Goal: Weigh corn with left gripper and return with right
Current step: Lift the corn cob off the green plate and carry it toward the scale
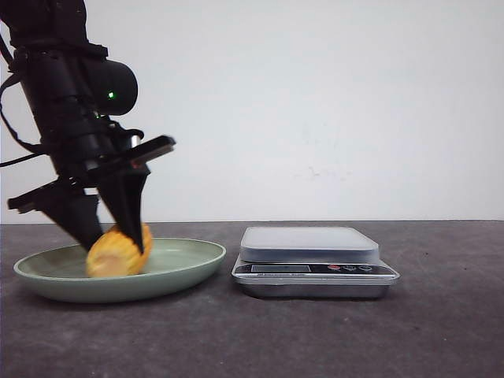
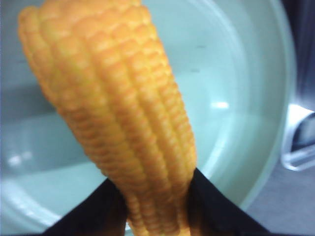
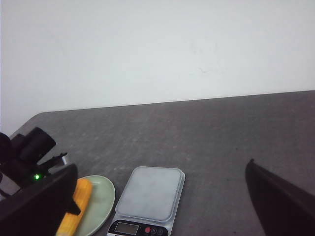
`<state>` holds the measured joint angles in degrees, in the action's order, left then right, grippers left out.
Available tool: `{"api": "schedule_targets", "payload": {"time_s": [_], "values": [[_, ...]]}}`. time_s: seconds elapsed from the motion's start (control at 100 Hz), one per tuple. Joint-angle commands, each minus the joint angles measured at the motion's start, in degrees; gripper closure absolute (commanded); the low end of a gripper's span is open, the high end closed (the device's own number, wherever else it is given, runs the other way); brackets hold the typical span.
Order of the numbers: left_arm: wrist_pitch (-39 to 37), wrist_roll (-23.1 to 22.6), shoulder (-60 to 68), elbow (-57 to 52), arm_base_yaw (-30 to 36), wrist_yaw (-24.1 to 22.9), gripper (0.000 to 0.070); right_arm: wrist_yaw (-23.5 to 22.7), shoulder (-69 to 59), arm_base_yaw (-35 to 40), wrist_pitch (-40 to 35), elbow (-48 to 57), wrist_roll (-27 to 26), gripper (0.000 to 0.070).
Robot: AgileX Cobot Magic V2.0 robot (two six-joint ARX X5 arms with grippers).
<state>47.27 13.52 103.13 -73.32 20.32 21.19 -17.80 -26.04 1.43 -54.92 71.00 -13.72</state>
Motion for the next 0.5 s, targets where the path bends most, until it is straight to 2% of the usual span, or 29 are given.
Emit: {"api": "schedule_targets", "payload": {"time_s": [0.0,0.09,0.27,0.49], "values": [[-0.5,-0.9,-0.9,-3.1,0.5,2.5,0.0688,0.3,-0.4,-0.1,0.4,0.6,-0.5,0.0],[-0.6,-0.7,-3.2,-5.8,1.3,4.2,0.0688,0.3,-0.4,-0.1,0.4,0.6,-0.5,0.0],[-1.2,-0.6,-8.3,-13.5,4.2,4.5,0.0688,1.3,-0.4,-0.1,0.5,0.6,-0.5,0.0],[-6.5,1.5,-11.8,-23.9,8.3,5.4,0.0688,1.7,-0.4,-0.1,0.5,0.6,-0.4,0.0]]}}
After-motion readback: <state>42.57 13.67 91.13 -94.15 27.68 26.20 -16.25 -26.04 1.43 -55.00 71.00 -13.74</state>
